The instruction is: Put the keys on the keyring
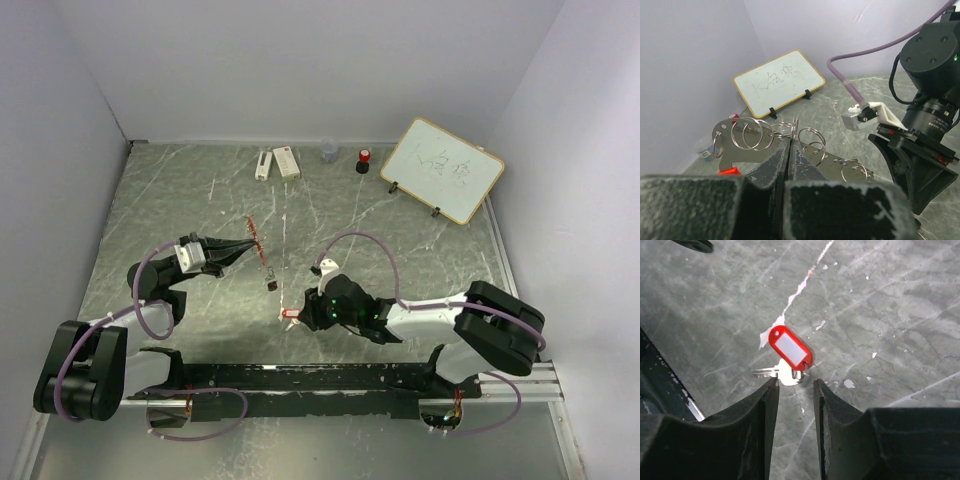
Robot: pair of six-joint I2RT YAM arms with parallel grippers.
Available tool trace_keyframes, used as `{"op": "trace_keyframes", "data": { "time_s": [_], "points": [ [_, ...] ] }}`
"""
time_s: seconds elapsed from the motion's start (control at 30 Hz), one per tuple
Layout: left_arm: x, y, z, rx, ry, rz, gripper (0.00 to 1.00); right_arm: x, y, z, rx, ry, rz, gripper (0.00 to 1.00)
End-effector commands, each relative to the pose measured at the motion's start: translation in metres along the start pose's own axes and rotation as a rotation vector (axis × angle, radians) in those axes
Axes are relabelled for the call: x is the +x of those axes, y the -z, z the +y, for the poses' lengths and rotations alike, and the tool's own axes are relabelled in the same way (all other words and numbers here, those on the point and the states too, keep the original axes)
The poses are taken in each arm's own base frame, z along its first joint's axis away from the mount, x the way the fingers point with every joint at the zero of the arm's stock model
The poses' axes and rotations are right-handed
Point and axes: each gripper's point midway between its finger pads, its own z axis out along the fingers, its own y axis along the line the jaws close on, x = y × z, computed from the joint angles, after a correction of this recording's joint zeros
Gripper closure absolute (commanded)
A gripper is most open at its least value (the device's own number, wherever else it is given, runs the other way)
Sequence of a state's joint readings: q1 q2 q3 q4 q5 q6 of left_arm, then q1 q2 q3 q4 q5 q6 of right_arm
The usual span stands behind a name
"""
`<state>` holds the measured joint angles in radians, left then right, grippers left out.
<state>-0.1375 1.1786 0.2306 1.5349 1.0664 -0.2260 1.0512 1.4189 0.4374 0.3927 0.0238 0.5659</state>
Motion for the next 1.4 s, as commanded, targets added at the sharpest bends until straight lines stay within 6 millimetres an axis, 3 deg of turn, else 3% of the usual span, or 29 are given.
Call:
{"op": "trace_keyframes", "data": {
  "time_s": [0.0,0.5,0.83,0.9,1.1,1.37],
  "points": [
    [-0.043,-0.001,-0.002,0.022,-0.231,-0.124,0.93,0.005,-0.006,-0.005,0.026,-0.037,-0.001,0.66],
    [-0.041,-0.001,-0.002,0.021,-0.23,-0.122,0.93,0.006,-0.013,-0.009,0.04,-0.048,-0.016,0.73],
    [-0.041,-0.001,-0.002,0.021,-0.229,-0.122,0.93,0.003,-0.013,-0.012,0.059,-0.036,-0.029,0.95],
    [-0.042,-0.001,-0.002,0.022,-0.23,-0.123,0.93,-0.003,-0.01,-0.013,0.063,-0.006,-0.052,1.0],
    [-0.042,-0.001,-0.003,0.028,-0.227,-0.122,0.93,-0.036,0.009,-0.014,0.088,0.146,-0.172,1.0],
    [-0.054,-0.004,-0.009,0.073,-0.225,-0.138,0.93,-0.097,0.057,-0.004,0.085,0.35,-0.414,1.0]
  ]
}}
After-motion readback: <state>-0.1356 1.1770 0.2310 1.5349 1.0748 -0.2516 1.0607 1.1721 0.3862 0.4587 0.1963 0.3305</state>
